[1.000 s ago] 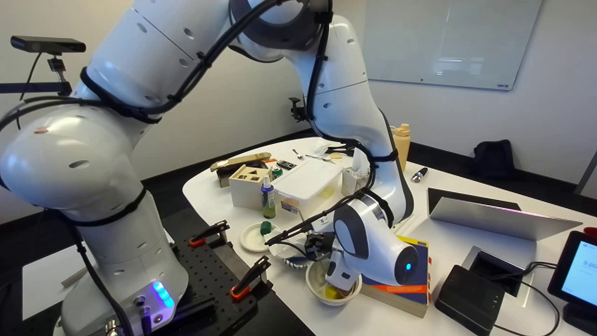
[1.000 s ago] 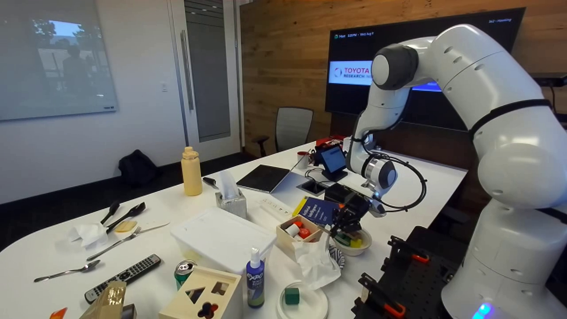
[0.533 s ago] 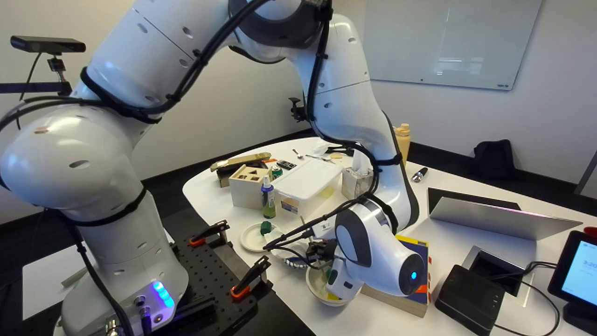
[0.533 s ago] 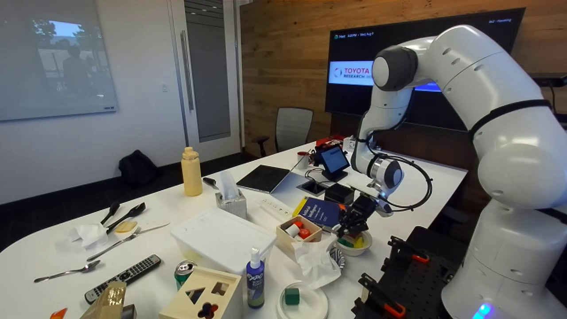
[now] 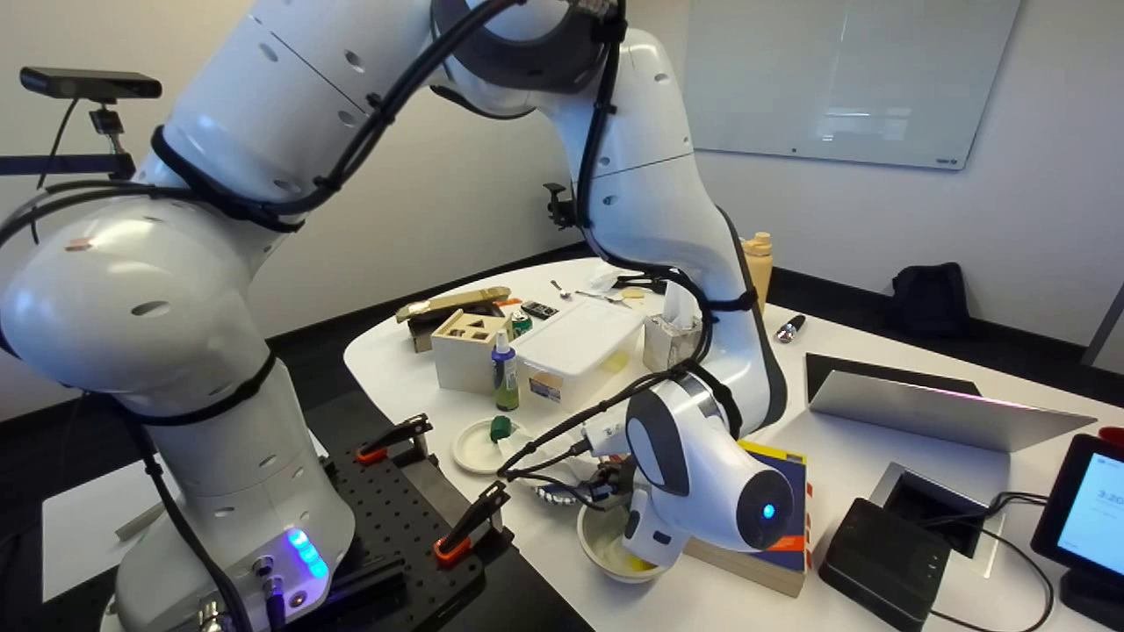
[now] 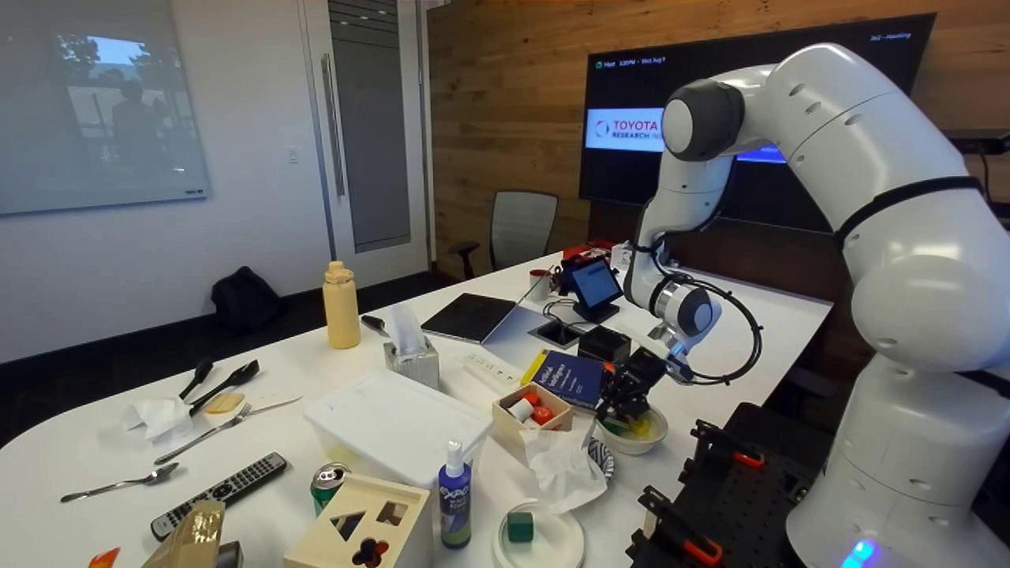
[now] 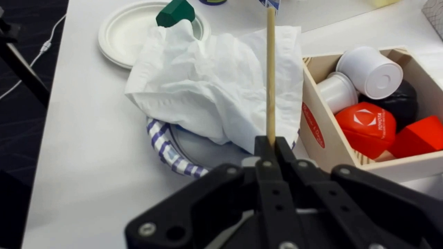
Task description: Use the chopstick to stir in the white bowl
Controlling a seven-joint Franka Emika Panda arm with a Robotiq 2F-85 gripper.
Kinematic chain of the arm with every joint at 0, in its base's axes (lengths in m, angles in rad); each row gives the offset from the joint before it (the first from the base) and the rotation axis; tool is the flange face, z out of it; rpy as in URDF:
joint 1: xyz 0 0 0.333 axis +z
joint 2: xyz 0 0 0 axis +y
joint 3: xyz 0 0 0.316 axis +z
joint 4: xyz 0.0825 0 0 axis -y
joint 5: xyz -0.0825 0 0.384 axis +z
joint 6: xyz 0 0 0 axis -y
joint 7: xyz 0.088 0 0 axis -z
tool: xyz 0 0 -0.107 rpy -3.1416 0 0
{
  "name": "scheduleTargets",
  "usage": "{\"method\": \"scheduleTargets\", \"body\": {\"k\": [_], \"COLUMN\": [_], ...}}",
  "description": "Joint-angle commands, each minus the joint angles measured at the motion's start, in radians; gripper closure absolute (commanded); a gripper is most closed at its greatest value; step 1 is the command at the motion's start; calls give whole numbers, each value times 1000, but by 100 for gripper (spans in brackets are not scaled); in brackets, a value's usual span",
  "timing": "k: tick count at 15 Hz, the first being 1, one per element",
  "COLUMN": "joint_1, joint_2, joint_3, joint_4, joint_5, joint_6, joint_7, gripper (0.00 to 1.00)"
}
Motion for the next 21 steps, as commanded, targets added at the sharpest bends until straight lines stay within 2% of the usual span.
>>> {"method": "scheduleTargets", "body": {"k": [1,6,10,14,17,21], "joint_1": [5,-3,3,-5,10,35], "joint_2": [-25,-1,-1,7,-6,-29], "joint_3": [24,39,16,-7,-31,-31], "joint_4": [-18,1,-5,-7,-28,-54], "joint_5": [56,15,-62,-107,-90,-29], "joint_6": [2,-85,-166,-198,-144,-7], "joint_7": [-66,-25,15,44,48,-18], "gripper": [99,99,99,99,99,99]}}
